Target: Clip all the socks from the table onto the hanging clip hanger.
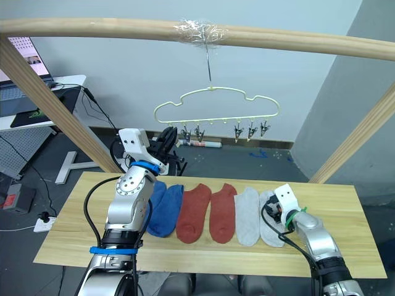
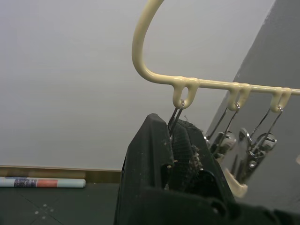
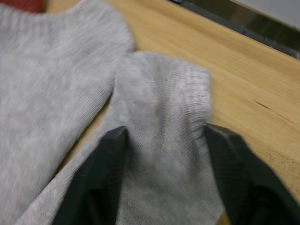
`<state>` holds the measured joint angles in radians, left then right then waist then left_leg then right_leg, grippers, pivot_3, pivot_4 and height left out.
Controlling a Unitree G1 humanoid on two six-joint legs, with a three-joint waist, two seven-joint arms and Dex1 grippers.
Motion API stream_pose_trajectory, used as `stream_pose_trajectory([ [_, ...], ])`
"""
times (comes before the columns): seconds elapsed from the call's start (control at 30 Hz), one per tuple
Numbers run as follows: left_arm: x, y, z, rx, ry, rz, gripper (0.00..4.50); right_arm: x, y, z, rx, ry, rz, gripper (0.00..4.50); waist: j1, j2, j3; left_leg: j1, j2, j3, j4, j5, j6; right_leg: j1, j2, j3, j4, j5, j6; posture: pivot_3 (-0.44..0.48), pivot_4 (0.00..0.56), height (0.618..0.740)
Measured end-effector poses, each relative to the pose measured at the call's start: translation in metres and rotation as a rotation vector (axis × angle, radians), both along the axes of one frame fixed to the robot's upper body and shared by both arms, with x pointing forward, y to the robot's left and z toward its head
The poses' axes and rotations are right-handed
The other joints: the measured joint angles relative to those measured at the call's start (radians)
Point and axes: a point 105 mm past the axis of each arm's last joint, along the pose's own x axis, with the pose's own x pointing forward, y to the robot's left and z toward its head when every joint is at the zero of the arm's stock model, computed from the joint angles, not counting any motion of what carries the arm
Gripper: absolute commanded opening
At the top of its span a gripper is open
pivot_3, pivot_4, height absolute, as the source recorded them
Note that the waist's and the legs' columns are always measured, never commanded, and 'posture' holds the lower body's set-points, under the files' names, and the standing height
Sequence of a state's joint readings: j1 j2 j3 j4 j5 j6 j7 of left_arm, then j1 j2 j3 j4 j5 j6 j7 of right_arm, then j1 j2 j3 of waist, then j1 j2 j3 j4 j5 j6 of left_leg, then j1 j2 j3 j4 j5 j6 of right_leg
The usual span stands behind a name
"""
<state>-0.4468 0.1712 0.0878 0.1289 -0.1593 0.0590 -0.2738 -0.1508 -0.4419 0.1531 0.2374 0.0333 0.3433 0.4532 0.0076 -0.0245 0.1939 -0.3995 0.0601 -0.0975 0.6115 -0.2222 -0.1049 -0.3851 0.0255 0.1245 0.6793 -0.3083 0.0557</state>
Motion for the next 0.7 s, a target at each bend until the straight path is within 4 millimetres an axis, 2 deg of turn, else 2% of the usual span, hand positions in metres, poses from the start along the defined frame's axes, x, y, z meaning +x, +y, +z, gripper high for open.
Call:
stream_pose_trajectory([
  [0.13, -0.001, 0.000, -0.001, 0.000, 0.002, -0.004, 0.02, -0.008, -0.002, -0.003, -0.068, -0.028, 0.080, 0.03, 0.002, 0.000, 0.000, 0.000, 0.000, 0.000, 0.000, 0.000, 0.000, 0.001, 0.000, 0.000, 0.000, -0.001, 0.001, 0.109, 0.178, 0.740],
  [0.23, -0.001, -0.001, -0.002, -0.014, 0.013, -0.023, 0.02, -0.014, -0.009, -0.002, -0.092, -0.043, 0.106, 0.03, 0.003, 0.000, 0.000, 0.000, 0.000, 0.000, 0.001, 0.000, 0.000, 0.001, 0.000, 0.000, 0.000, -0.001, 0.001, 0.111, 0.178, 0.740],
  [0.3, -0.001, -0.003, -0.004, -0.095, 0.062, -0.059, 0.02, -0.018, -0.009, 0.002, -0.098, -0.046, 0.138, 0.03, 0.003, 0.000, 0.000, 0.000, 0.000, 0.000, 0.001, 0.000, 0.000, 0.001, 0.000, 0.000, 0.000, -0.001, 0.001, 0.120, 0.176, 0.740],
  [0.4, -0.001, -0.002, -0.006, -0.306, 0.174, -0.136, 0.02, -0.019, 0.002, 0.031, -0.090, -0.103, 0.240, 0.03, -0.007, 0.001, 0.001, 0.000, 0.000, -0.001, 0.001, 0.000, 0.000, 0.001, 0.000, 0.000, 0.001, -0.001, 0.002, 0.116, 0.184, 0.740],
  [0.47, -0.002, -0.001, -0.005, -0.417, 0.239, -0.189, 0.02, -0.013, 0.018, 0.058, -0.060, -0.170, 0.299, 0.03, -0.016, 0.002, 0.001, 0.001, 0.000, -0.002, 0.001, 0.000, 0.000, 0.001, 0.001, 0.000, 0.001, -0.001, 0.002, 0.111, 0.185, 0.740],
  [0.53, -0.005, -0.001, -0.005, -0.493, 0.292, -0.236, 0.02, -0.010, 0.038, 0.077, -0.034, -0.208, 0.361, 0.03, -0.020, 0.001, 0.001, 0.001, 0.000, -0.002, 0.001, 0.000, 0.000, 0.001, 0.001, -0.001, 0.001, -0.001, 0.002, 0.111, 0.185, 0.740],
  [0.63, -0.010, 0.004, -0.003, -0.602, 0.364, -0.311, 0.02, 0.003, 0.091, 0.108, 0.063, -0.286, 0.458, 0.03, -0.033, 0.001, 0.002, 0.001, 0.001, -0.004, 0.001, 0.002, -0.004, 0.001, 0.001, -0.002, 0.002, -0.001, 0.002, 0.112, 0.183, 0.740],
  [0.7, -0.013, -0.002, 0.000, -0.642, 0.395, -0.360, 0.02, 0.004, 0.120, 0.124, 0.108, -0.328, 0.521, 0.03, -0.031, 0.000, 0.002, 0.000, 0.000, -0.006, 0.001, 0.003, -0.005, 0.001, 0.001, -0.004, 0.001, -0.001, 0.002, 0.115, 0.185, 0.740],
])
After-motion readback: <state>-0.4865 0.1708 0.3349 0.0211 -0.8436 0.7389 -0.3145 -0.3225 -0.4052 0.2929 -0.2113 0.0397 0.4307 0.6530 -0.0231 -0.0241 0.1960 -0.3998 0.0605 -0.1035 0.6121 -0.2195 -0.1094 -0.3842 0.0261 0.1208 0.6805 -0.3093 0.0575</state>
